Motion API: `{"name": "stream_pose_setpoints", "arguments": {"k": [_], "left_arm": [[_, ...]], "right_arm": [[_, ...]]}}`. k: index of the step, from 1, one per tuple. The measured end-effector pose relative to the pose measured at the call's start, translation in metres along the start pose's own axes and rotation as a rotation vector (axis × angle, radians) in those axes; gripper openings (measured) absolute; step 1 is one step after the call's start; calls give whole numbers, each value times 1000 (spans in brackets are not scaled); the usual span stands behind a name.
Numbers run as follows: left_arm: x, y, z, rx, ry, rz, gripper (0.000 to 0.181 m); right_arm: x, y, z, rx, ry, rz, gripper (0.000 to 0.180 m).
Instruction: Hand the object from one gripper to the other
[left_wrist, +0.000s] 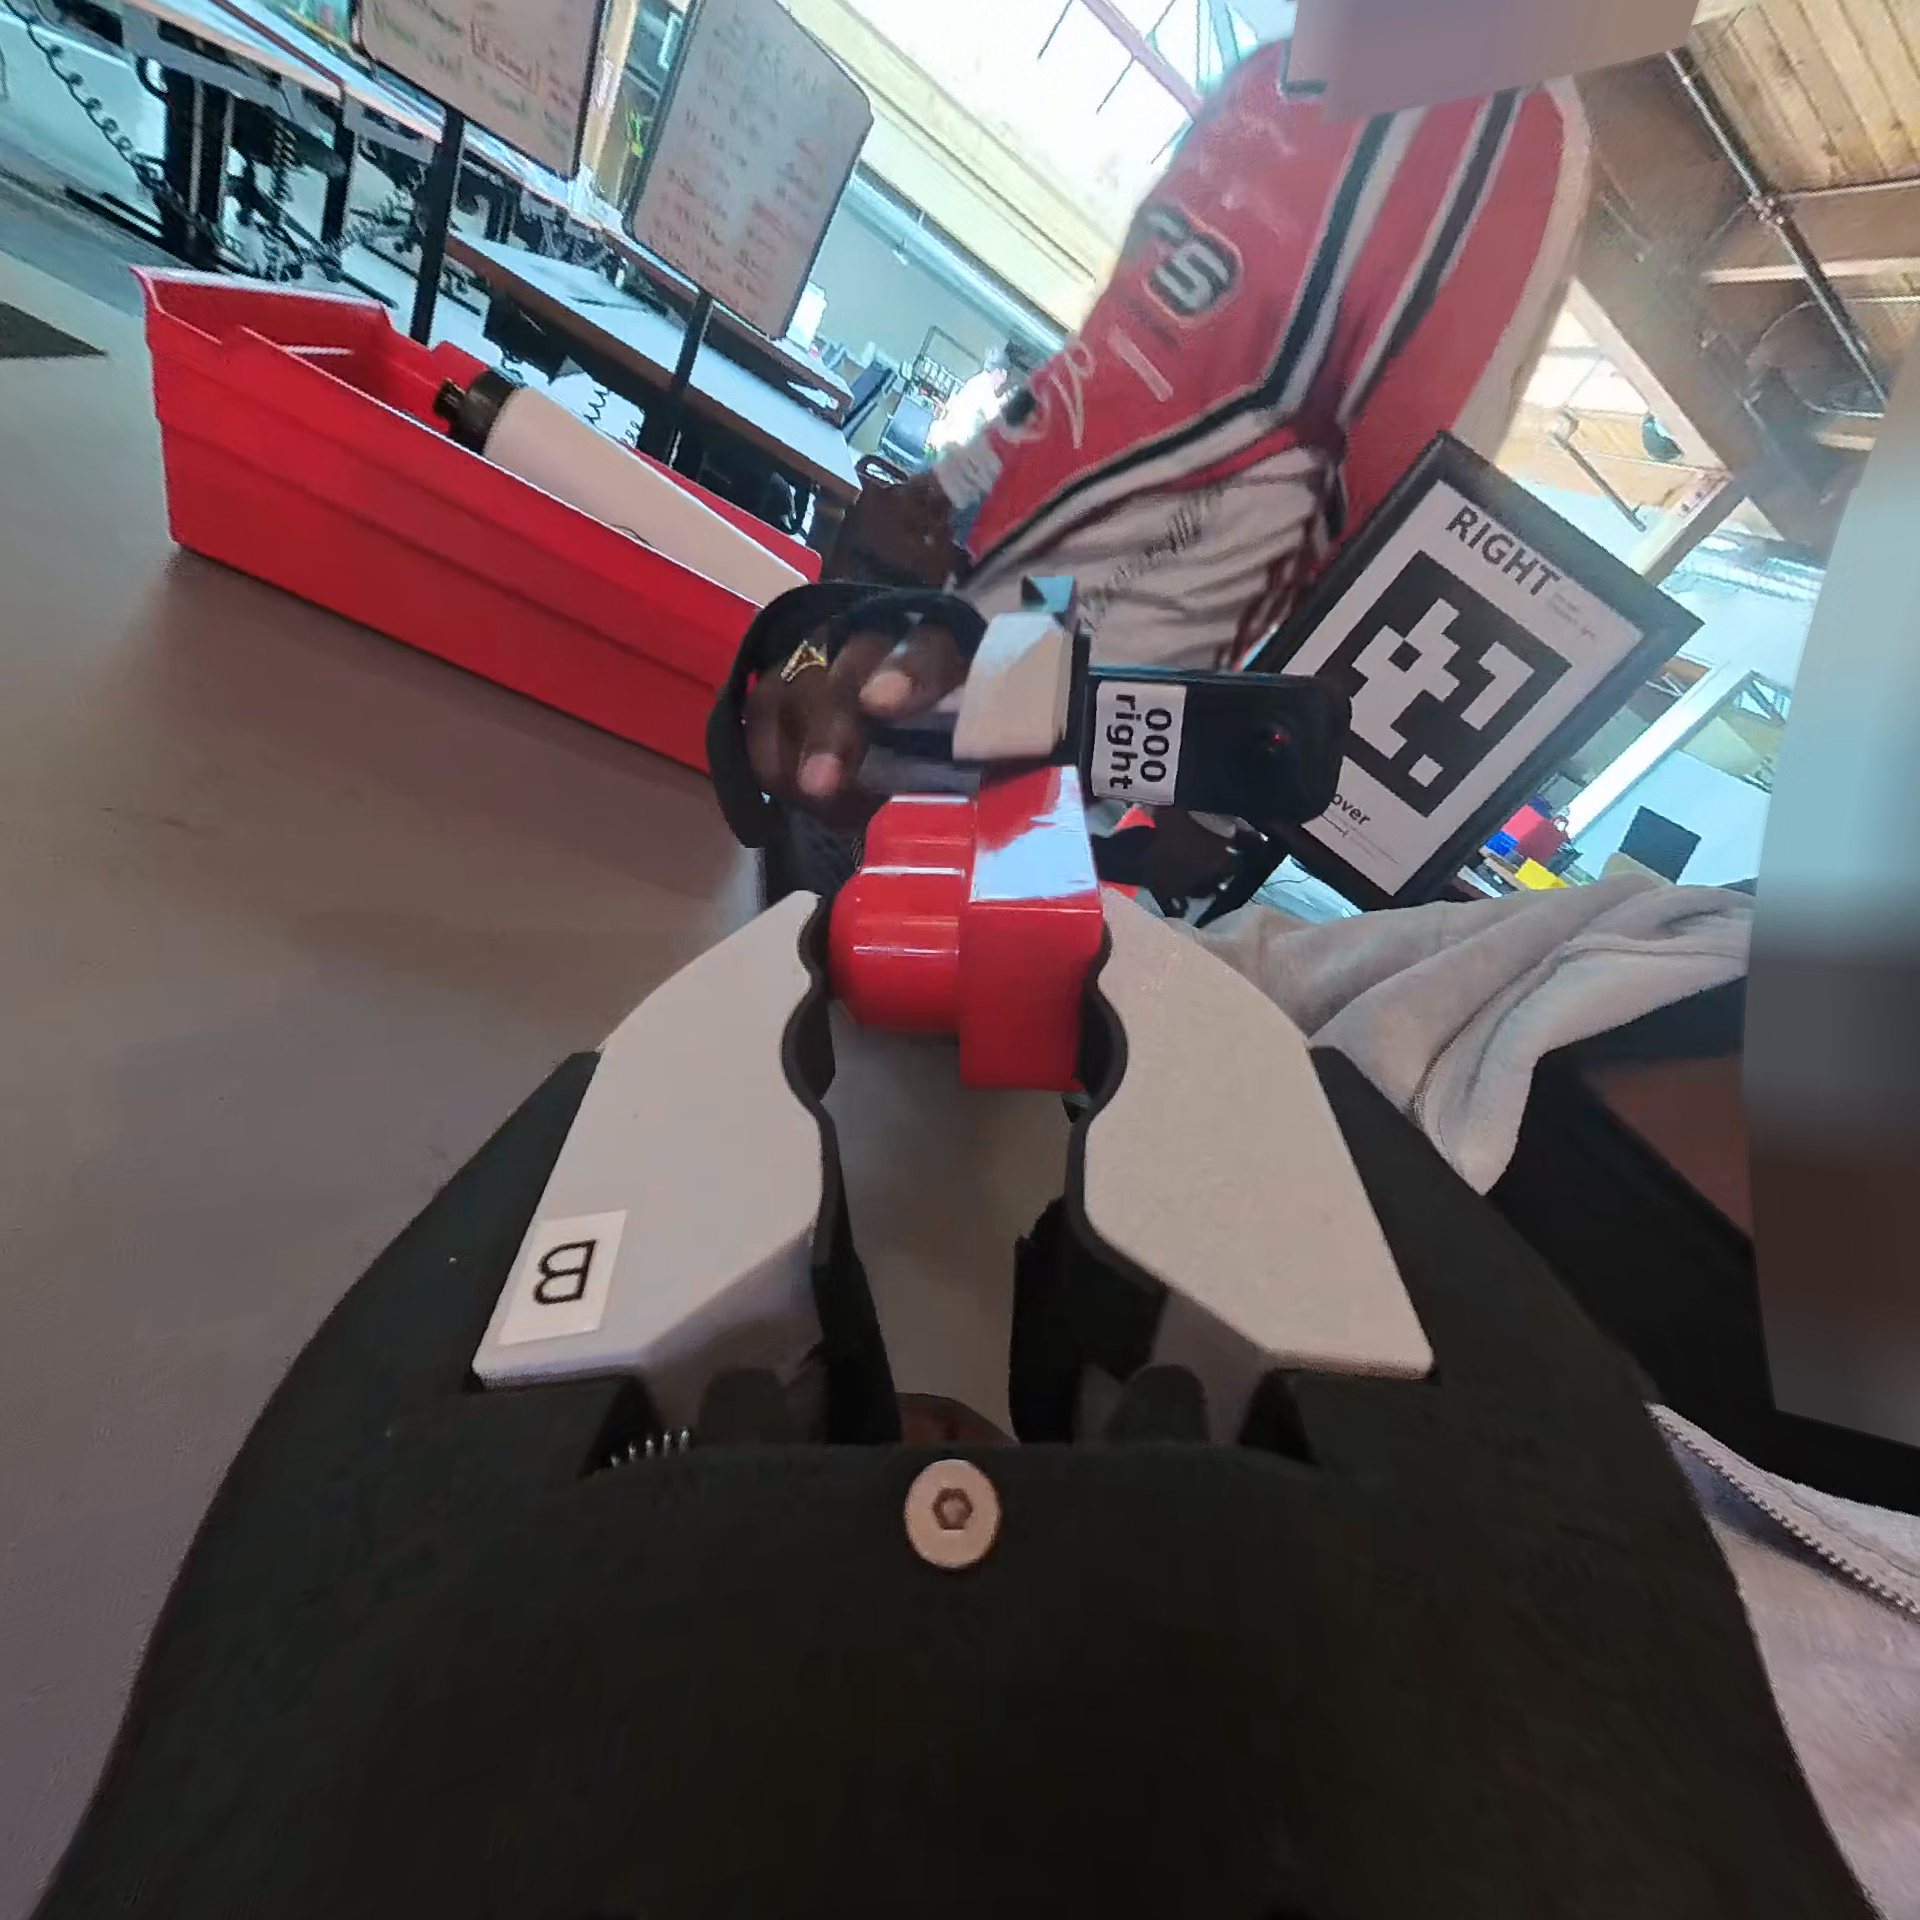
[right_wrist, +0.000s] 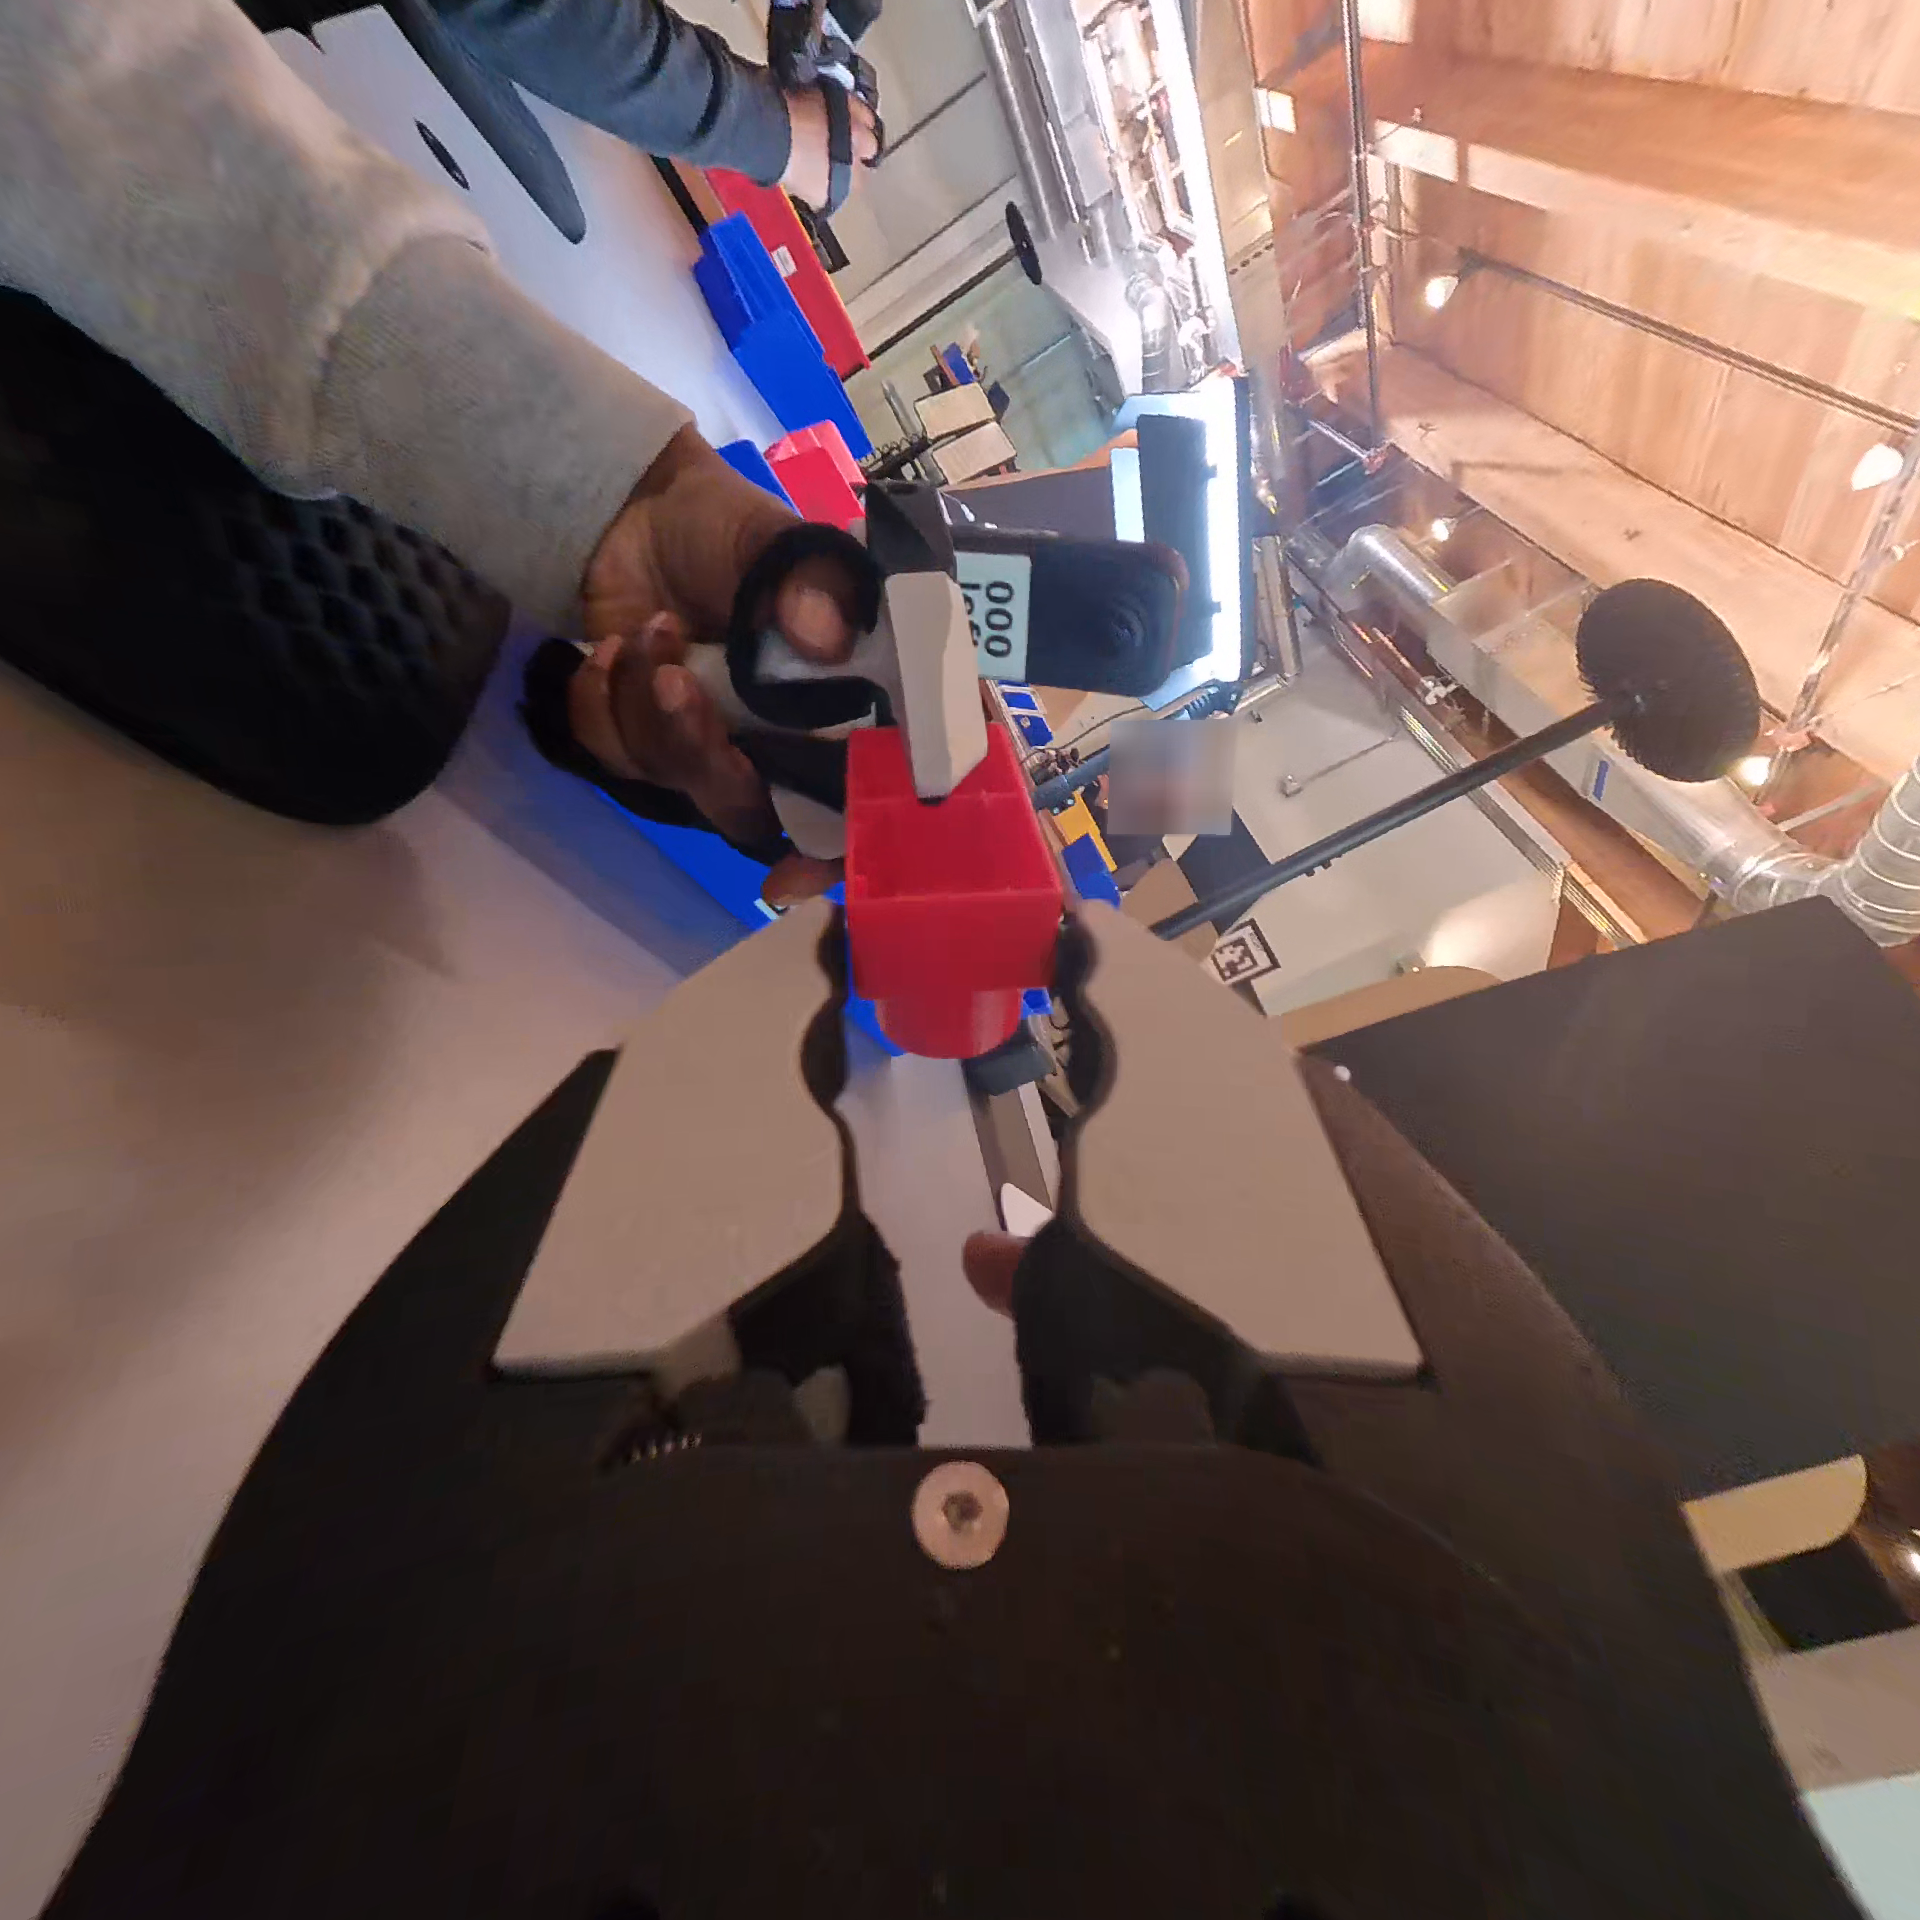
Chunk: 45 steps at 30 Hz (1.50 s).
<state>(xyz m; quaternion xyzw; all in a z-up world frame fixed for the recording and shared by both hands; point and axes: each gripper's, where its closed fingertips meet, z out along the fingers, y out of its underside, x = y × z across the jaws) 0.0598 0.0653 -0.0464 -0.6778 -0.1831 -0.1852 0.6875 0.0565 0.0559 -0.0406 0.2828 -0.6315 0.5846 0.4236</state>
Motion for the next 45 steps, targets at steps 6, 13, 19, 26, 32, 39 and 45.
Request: {"name": "stream_pose_setpoints", "arguments": {"k": [6, 13, 19, 26, 32, 39, 45], "left_arm": [[10, -9, -1, 60, 35, 164, 58], [15, -19, -3, 107, -168, 680, 66], [13, -13, 0, 65, -144, 652, 37], [17, -21, -7, 123, -1, 244, 36], [13, -6, -3, 41, 76, 39, 36], [14, 6, 4, -32, 94, 0, 36], [19, -9, 1, 66, 77, 204, 60]], "right_arm": [[4, -4, -2, 49, -45, 171, 37], [14, -8, -8, 199, -198, 771, 36], [6, -7, -4, 171, -260, 851, 37], [13, -6, -5, 113, -71, 428, 72], [3, -11, -1, 19, 42, -58, 76], [-18, -7, 4, -12, -45, -149, 49], [-7, -15, 1, 56, -53, 59, 46]]}}
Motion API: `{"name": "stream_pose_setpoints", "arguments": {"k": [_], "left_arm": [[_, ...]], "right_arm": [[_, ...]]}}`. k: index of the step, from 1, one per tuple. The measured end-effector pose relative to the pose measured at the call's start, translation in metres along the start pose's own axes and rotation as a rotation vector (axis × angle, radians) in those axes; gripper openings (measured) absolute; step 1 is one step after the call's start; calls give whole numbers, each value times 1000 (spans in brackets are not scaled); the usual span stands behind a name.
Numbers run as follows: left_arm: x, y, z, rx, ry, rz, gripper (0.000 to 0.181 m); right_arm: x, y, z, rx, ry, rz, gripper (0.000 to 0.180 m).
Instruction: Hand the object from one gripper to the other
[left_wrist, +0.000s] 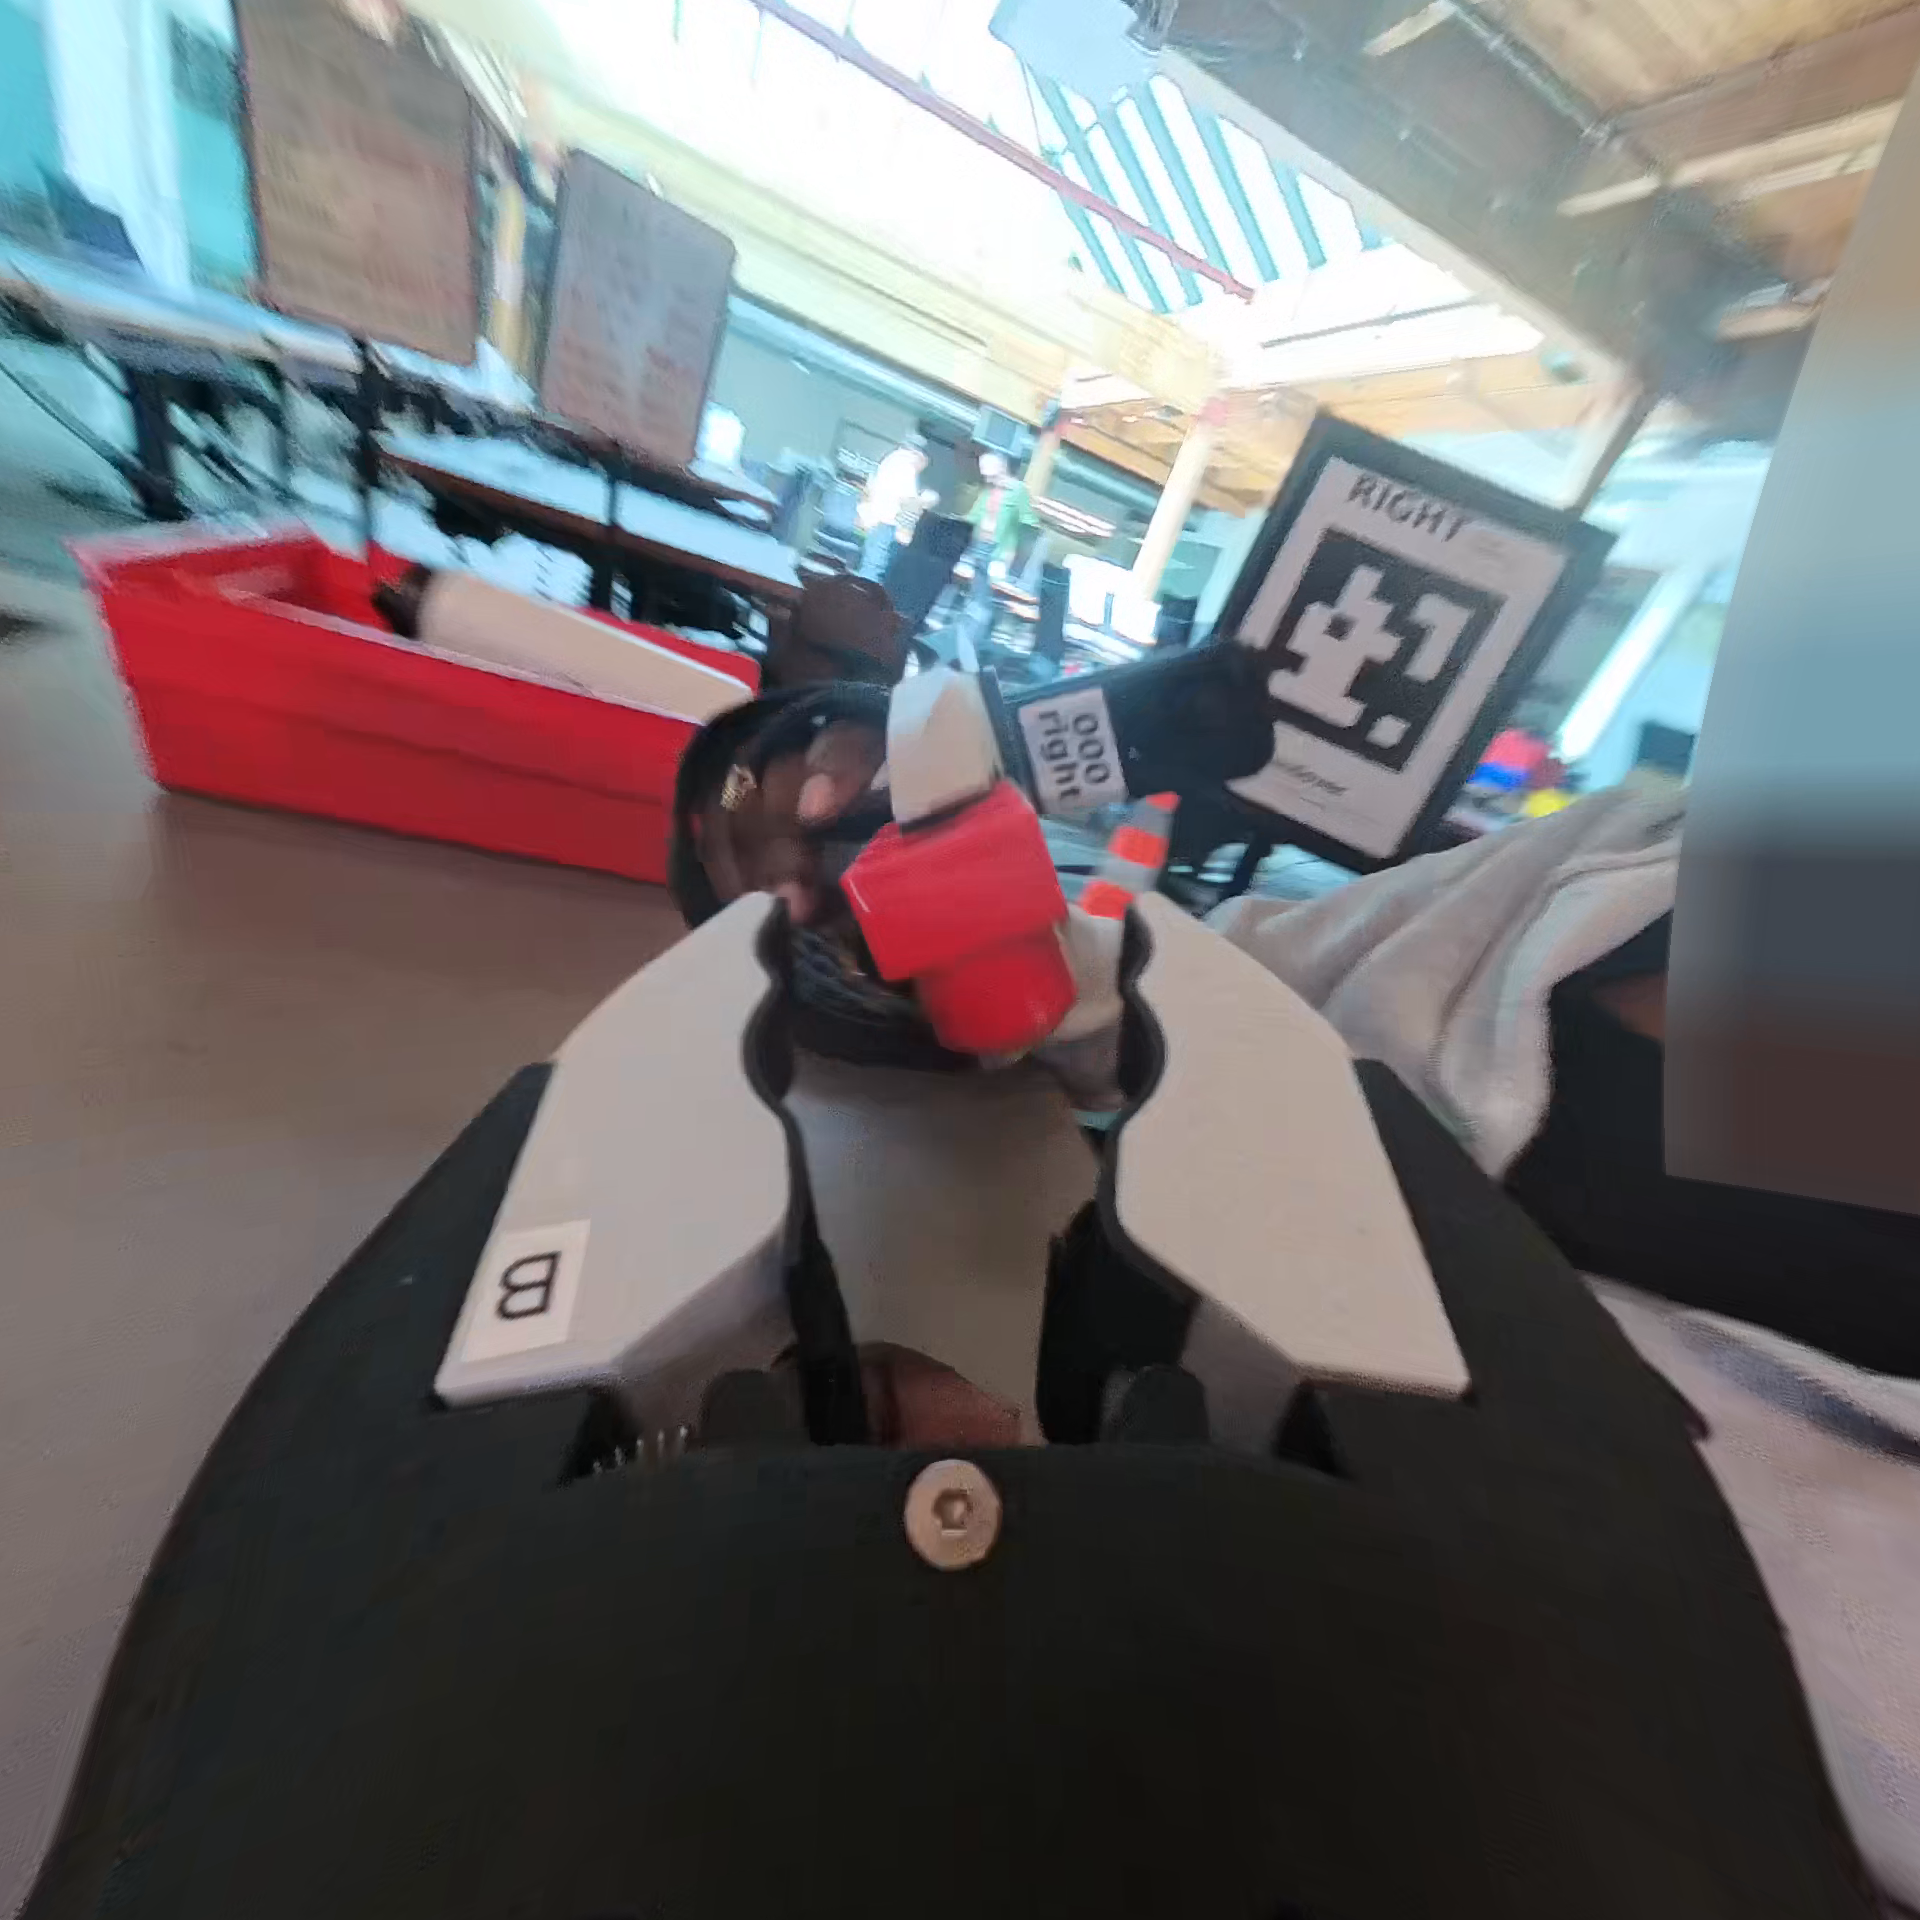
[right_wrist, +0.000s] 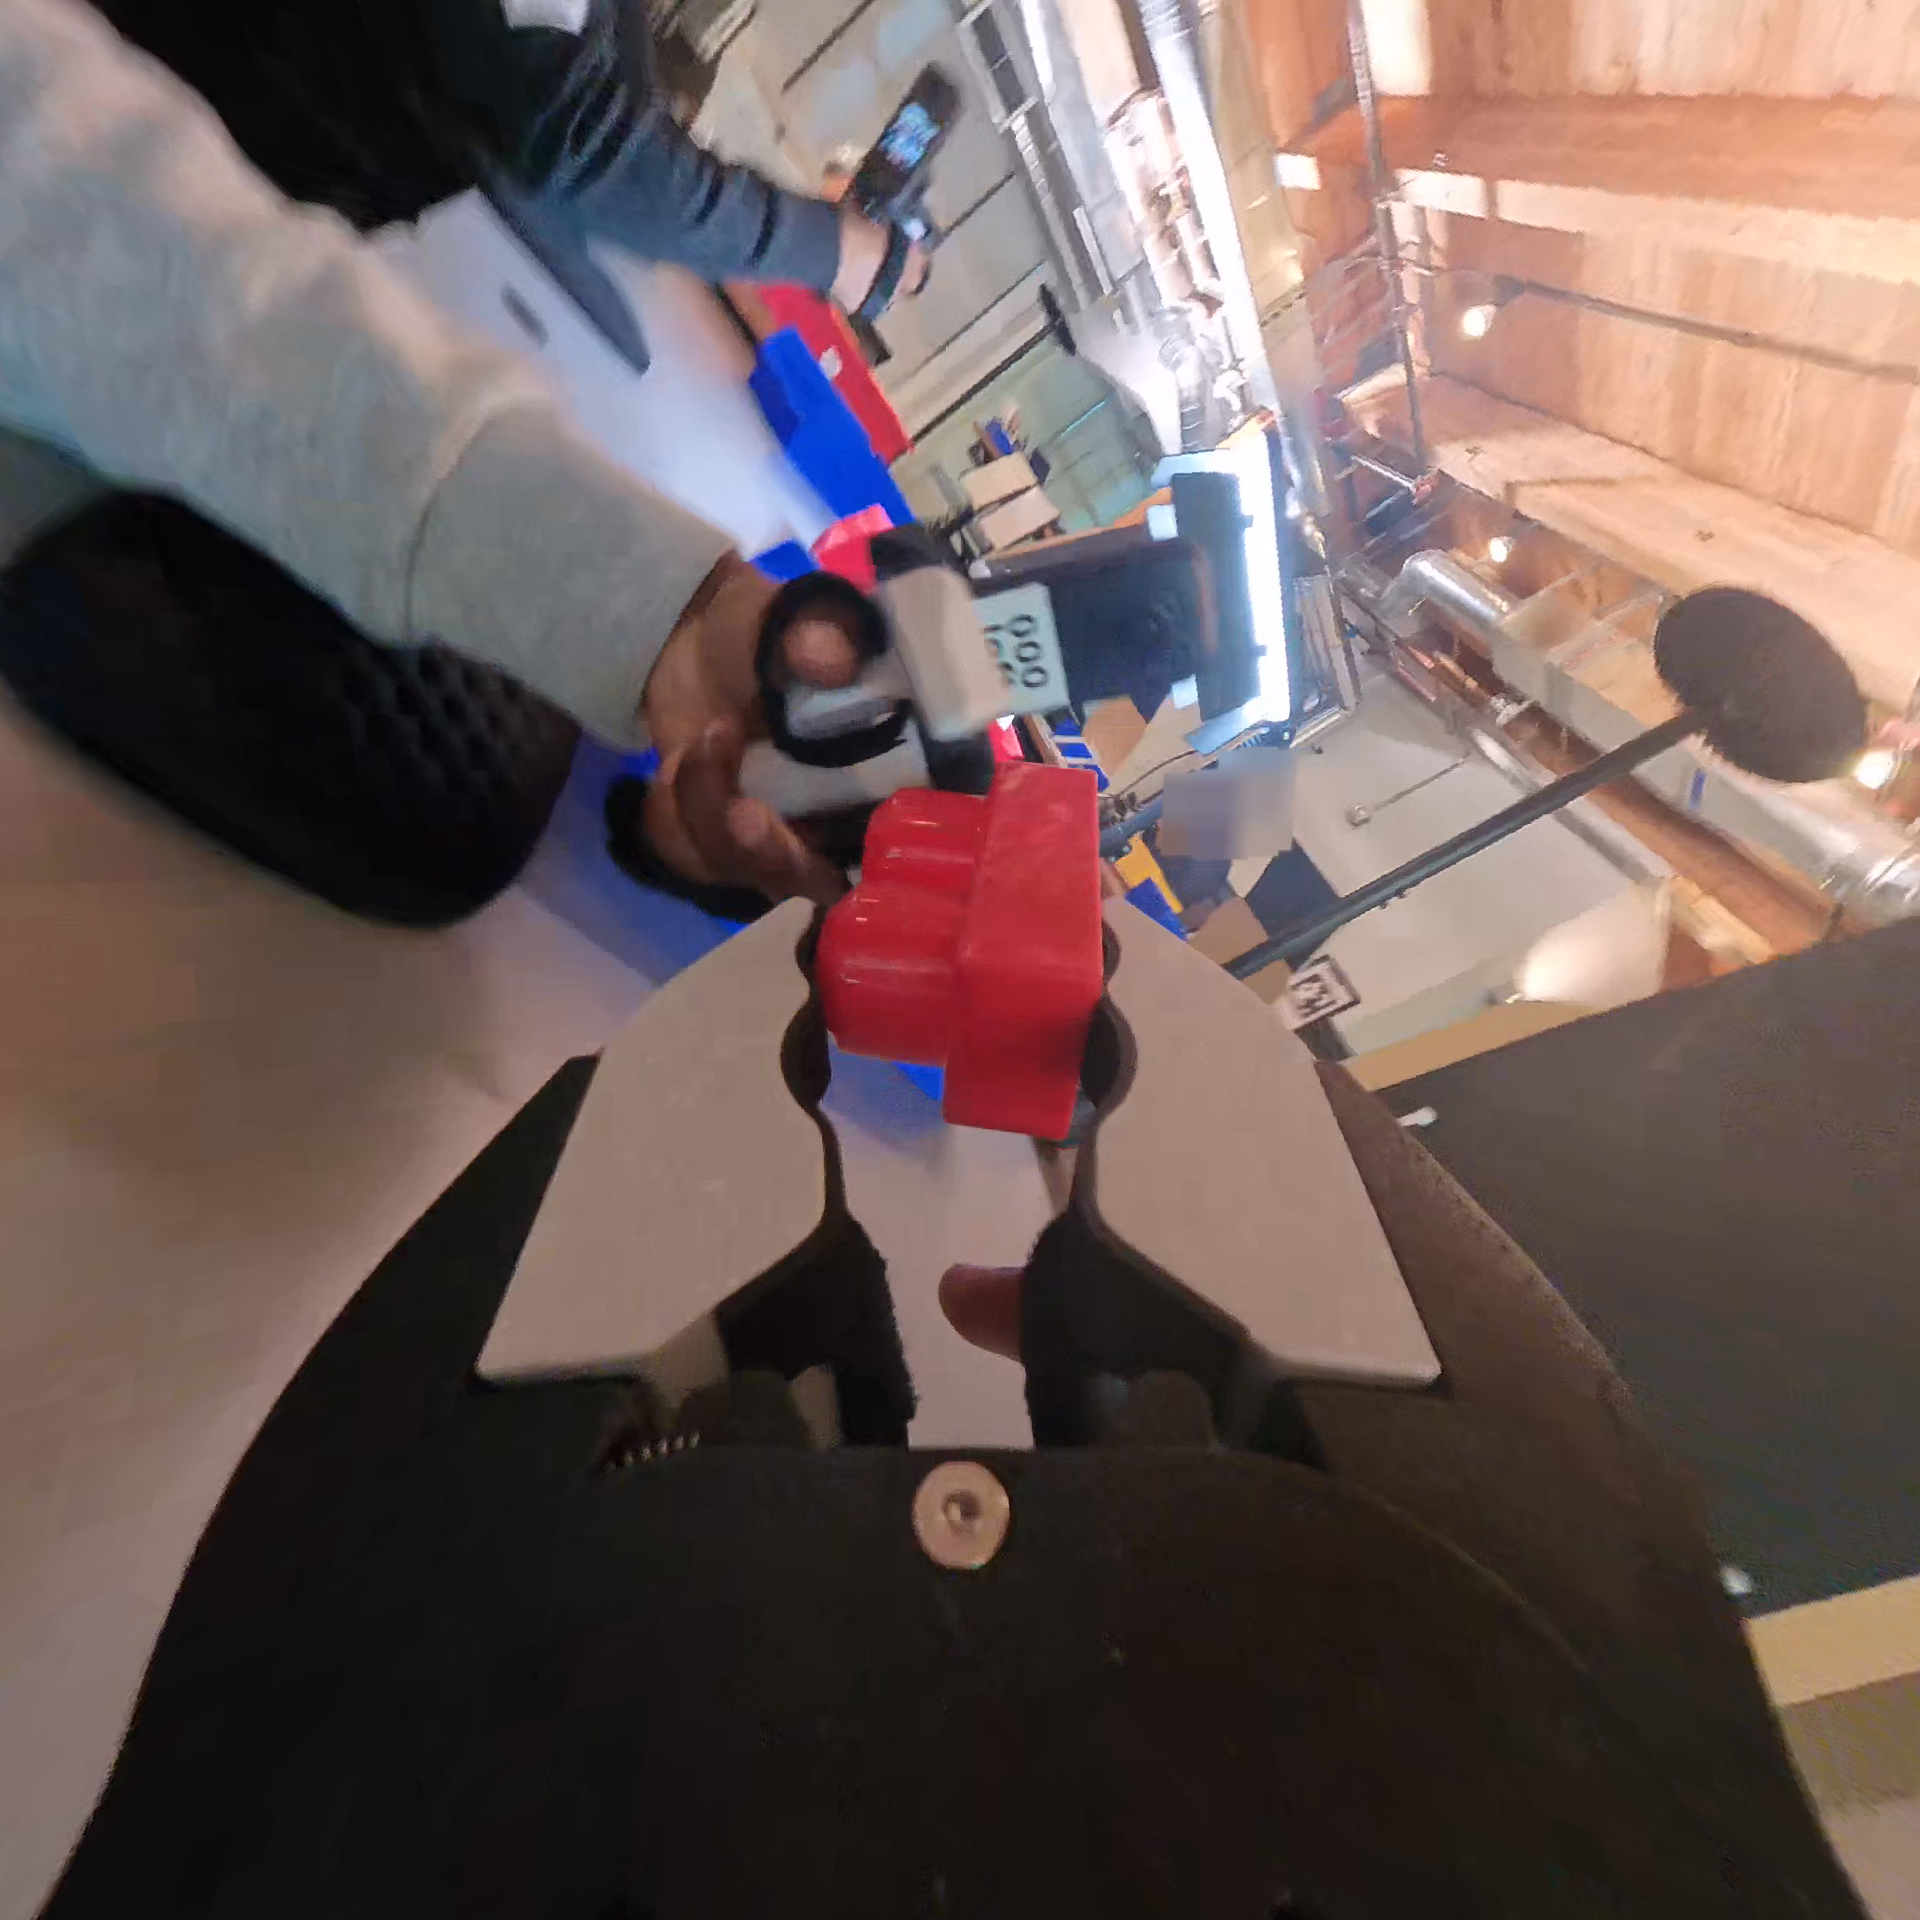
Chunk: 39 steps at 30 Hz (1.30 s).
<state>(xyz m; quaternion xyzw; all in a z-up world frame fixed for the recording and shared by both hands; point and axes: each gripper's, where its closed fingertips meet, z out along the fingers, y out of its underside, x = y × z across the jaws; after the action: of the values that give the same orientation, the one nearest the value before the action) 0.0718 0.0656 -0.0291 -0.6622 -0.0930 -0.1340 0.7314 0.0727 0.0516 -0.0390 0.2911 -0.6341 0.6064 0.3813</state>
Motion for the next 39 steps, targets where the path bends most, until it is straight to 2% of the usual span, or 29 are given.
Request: {"name": "stream_pose_setpoints", "arguments": {"k": [3, 4, 7, 12, 14, 18, 22, 25, 27, 30, 32, 33, 35, 37, 39], "left_arm": [[-3, -8, -6, 20, -137, 332, 79], [-2, -9, -5, 19, -169, 439, 79], [6, -8, 1, 20, -160, 537, 78], [4, -5, 4, 27, -141, 459, 62], [4, -1, 6, -7, -129, 444, 50], [0, -2, 4, -20, -157, 418, 45], [3, -10, 0, 26, -118, 286, 44], [1, -18, -7, 89, -96, 162, 44], [-4, -18, -10, 93, -85, 57, 44], [-8, -14, -10, 89, -57, -58, 44], [-8, -7, -8, 52, -50, -89, 44], [-8, -4, -7, 33, -49, -92, 44], [-6, -2, -4, 19, -43, -89, 44], [-8, -3, -4, 22, -51, -71, 45], [-6, -4, -4, 24, -55, 23, 51]], "right_arm": [[12, -3, -5, 69, -48, 339, 47], [15, -4, -6, 105, -80, 479, 46], [17, -7, -9, 197, -178, 763, 46], [6, -11, -8, 198, -264, 803, 46], [4, -12, -7, 194, -274, 806, 46], [5, -7, -5, 170, -256, 817, 47], [7, -5, -3, 162, -203, 741, 58], [16, -2, -4, 124, -91, 566, 74], [24, 2, -7, 74, 18, 365, 78], [25, 5, -8, -23, 132, 20, 75], [22, 6, -6, -57, 150, -81, 72], [20, 7, -4, -63, 145, -98, 65], [15, 9, -3, -65, 114, -102, 37], [14, 12, -3, -73, 96, -68, 36], [16, 10, -4, -51, 66, 45, 37]]}}
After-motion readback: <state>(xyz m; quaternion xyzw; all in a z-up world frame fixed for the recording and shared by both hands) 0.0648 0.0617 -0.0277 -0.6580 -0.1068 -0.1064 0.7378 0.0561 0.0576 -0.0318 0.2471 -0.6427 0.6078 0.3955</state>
